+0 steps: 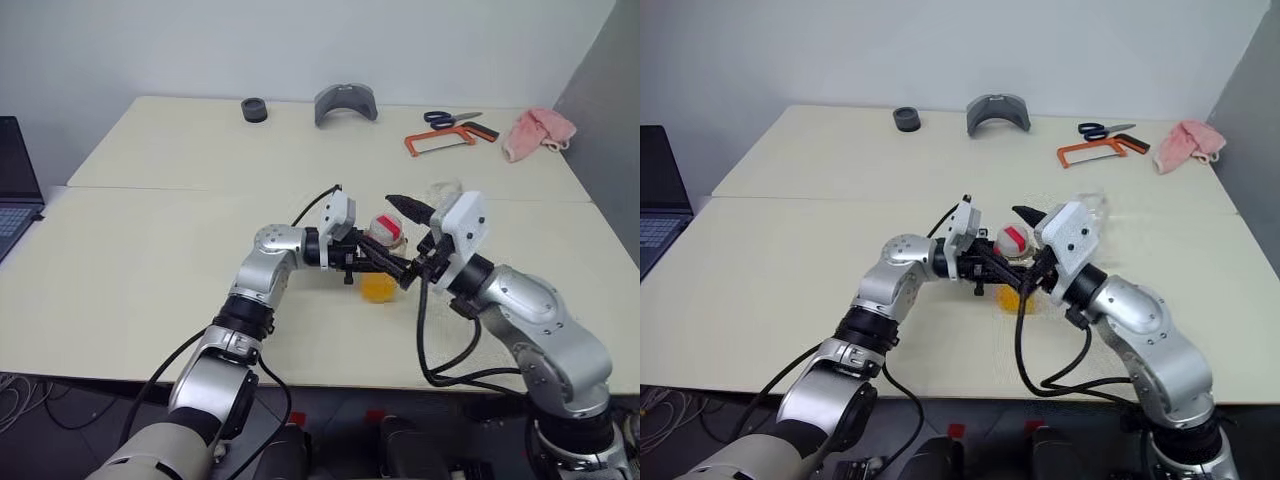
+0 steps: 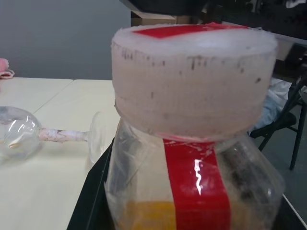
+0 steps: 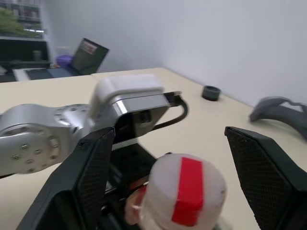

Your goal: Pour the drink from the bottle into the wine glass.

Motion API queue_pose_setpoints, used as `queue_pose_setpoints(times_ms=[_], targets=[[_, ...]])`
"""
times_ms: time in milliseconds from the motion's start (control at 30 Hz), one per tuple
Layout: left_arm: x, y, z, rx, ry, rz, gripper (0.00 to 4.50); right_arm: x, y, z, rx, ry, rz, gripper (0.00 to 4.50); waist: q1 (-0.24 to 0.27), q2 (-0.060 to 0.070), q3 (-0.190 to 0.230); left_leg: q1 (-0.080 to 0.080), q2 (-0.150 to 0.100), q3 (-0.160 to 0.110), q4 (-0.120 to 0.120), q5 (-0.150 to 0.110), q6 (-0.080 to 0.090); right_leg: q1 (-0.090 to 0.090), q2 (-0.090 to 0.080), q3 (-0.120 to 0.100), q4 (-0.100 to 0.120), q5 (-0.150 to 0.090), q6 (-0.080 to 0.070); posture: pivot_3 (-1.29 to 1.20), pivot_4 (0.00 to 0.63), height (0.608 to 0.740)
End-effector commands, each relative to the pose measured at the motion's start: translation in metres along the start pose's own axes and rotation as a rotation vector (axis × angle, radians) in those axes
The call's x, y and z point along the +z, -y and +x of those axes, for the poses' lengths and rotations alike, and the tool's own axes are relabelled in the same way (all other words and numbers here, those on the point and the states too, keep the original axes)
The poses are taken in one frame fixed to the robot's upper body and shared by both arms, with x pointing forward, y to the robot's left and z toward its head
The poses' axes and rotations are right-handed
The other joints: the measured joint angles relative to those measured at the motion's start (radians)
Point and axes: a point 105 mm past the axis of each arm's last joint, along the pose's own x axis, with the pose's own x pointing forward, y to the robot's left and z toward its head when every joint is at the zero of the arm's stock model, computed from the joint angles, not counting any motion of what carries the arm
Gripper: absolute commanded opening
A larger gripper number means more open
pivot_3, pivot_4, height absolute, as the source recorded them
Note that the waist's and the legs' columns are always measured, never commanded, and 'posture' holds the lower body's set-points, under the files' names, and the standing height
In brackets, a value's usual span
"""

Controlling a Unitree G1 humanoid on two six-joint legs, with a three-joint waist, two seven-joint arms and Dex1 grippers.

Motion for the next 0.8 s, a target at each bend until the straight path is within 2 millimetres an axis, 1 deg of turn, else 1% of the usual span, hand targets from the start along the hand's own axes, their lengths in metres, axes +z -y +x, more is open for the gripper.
queue_pose_setpoints(times_ms=[33, 167, 267, 300, 333, 400, 433, 533, 633, 700, 767, 800], targets=[[0.016, -0.002, 0.005, -0.019, 0.025, 0.068, 1.72, 0.007, 0.008, 0.001, -0.074, 0.033, -0.014, 3.9, 0.0, 0.0, 0.0, 0.0, 0.0, 0.0, 0.0, 0.0, 0.0, 0.0, 0.0, 0.0, 0.0, 0.0, 0.0, 0.0, 0.15, 0.74], [0.016, -0.002, 0.005, -0.02, 0.023, 0.072, 1.72, 0.002, 0.008, 0.0, -0.055, 0.006, -0.004, 3.9, 0.0, 0.0, 0.0, 0.0, 0.0, 0.0, 0.0, 0.0, 0.0, 0.0, 0.0, 0.0, 0.0, 0.0, 0.0, 0.0, 0.15, 0.74], [0.016, -0.002, 0.005, -0.017, 0.02, 0.074, 1.72, -0.002, 0.007, -0.001, -0.035, -0.016, 0.006, 3.37, 0.0, 0.0, 0.0, 0.0, 0.0, 0.001, 0.0, 0.0, 0.0, 0.0, 0.0, 0.0, 0.0, 0.0, 0.0, 0.0, 0.15, 0.74], [0.015, -0.002, 0.004, -0.016, 0.019, 0.075, 1.72, -0.003, 0.005, -0.001, -0.022, -0.026, 0.01, 3.08, 0.0, 0.0, 0.0, 0.0, 0.0, 0.001, 0.0, 0.0, 0.0, 0.0, 0.0, 0.0, 0.0, 0.0, 0.0, 0.0, 0.15, 0.74], [0.015, -0.002, 0.004, -0.015, 0.018, 0.075, 1.72, -0.004, 0.004, -0.001, -0.015, -0.028, 0.014, 2.64, 0.0, 0.0, 0.0, 0.0, 0.0, 0.001, 0.0, 0.0, 0.0, 0.0, 0.0, 0.0, 0.0, 0.0, 0.0, 0.0, 0.15, 0.74], [0.015, -0.003, 0.003, -0.013, 0.017, 0.076, 1.72, -0.004, 0.003, 0.0, -0.007, -0.028, 0.033, 2.06, 0.0, 0.0, 0.0, 0.0, 0.0, 0.001, 0.0, 0.0, 0.0, 0.0, 0.0, 0.0, 0.0, 0.0, 0.0, 0.0, 0.15, 0.74], [0.015, -0.003, 0.003, -0.012, 0.016, 0.077, 1.71, -0.004, 0.002, -0.001, 0.002, -0.028, 0.037, 1.88, 0.0, 0.0, 0.0, 0.0, 0.0, 0.001, 0.0, 0.0, 0.0, 0.0, 0.0, 0.0, 0.0, 0.0, 0.0, 0.0, 0.15, 0.74], [0.015, -0.003, 0.002, -0.011, 0.013, 0.078, 1.71, -0.005, -0.003, -0.001, 0.051, -0.031, 0.04, 1.89, 0.0, 0.0, 0.0, 0.0, 0.0, 0.001, 0.0, 0.0, 0.0, 0.0, 0.0, 0.0, 0.0, 0.0, 0.0, 0.0, 0.15, 0.74], [0.015, -0.002, 0.001, -0.022, 0.005, 0.08, 1.71, 0.002, -0.014, -0.003, 0.207, 0.02, 0.006, 1.89, 0.0, 0.0, 0.0, 0.0, 0.0, 0.001, 0.0, 0.0, 0.0, 0.0, 0.0, 0.0, 0.0, 0.0, 0.0, 0.0, 0.15, 0.74], [0.015, -0.002, -0.001, -0.037, -0.005, 0.084, 1.71, 0.008, -0.012, -0.004, 0.326, 0.059, -0.041, 1.89, -0.001, 0.0, 0.0, 0.0, -0.001, 0.004, 0.0, 0.0, 0.0, 0.0, 0.0, 0.0, 0.0, 0.0, 0.0, 0.0, 0.15, 0.74], [0.016, -0.001, -0.002, -0.06, -0.019, 0.094, 1.71, 0.005, -0.009, -0.006, 0.473, 0.034, -0.109, 1.89, -0.002, 0.0, 0.0, 0.001, -0.001, 0.006, 0.0, 0.0, 0.0, 0.0, 0.001, 0.0, 0.0, 0.0, 0.0, 0.0, 0.15, 0.74], [0.016, 0.0, -0.003, -0.07, -0.025, 0.098, 1.71, 0.004, -0.006, -0.007, 0.536, 0.01, -0.116, 1.89, -0.003, 0.0, 0.0, 0.001, -0.001, 0.007, 0.0, 0.0, 0.001, 0.001, 0.002, 0.0, -0.001, 0.0, 0.0, 0.0, 0.15, 0.74]])
